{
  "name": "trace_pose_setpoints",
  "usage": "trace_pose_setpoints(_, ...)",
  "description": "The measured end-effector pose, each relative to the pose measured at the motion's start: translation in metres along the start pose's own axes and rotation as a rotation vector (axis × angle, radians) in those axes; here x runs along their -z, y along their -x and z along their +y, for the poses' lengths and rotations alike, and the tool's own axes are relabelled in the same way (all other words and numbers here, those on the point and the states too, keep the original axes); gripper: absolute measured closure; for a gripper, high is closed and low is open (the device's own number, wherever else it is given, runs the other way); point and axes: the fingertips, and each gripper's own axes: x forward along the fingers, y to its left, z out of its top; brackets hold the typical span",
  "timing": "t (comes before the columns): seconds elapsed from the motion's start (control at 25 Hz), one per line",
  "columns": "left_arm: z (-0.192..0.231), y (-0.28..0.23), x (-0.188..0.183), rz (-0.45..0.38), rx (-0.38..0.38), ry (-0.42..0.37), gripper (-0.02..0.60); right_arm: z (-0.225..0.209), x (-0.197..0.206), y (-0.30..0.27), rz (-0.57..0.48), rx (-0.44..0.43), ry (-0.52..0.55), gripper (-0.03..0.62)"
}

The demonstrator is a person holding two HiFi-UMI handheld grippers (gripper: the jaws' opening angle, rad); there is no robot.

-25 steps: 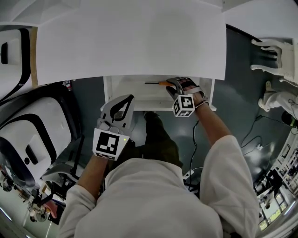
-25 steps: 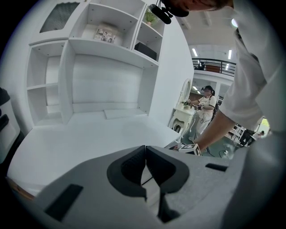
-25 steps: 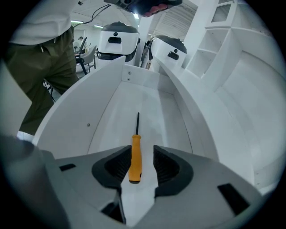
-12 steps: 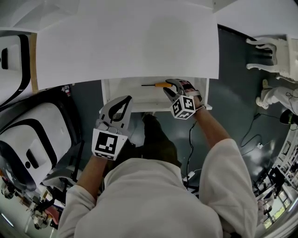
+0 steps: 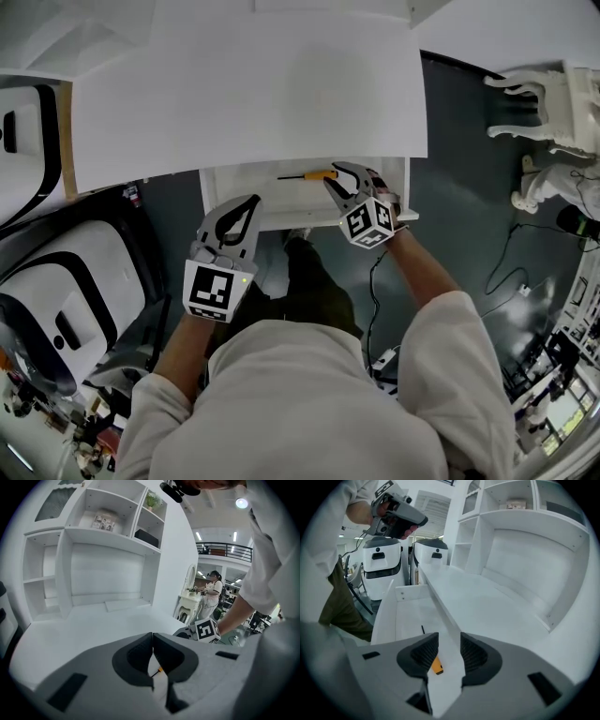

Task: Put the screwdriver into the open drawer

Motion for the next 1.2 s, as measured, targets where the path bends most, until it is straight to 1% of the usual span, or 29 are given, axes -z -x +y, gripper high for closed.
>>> trace_pose_setpoints(0.4,-0.005,-0.001,-0.011,-0.015,0.011,-0.028,0.575,-0.027,-0.025,0.039,-0.088,0.120,-0.207,0.447)
trace_pose_setpoints(0.76,-0.004,0.001,-0.021,-0.033,0.007,-0.046,0.575,-0.040,-0.045,0.072,-0.176,0.208,-0.384,0.451)
trace_pose_setpoints(1.2,-0.005,0.003,-0.034,-0.056,0.000,-0.059,0.576,-0.056,-0.070,0.122,-0.282,0.312,-0.516,0.464)
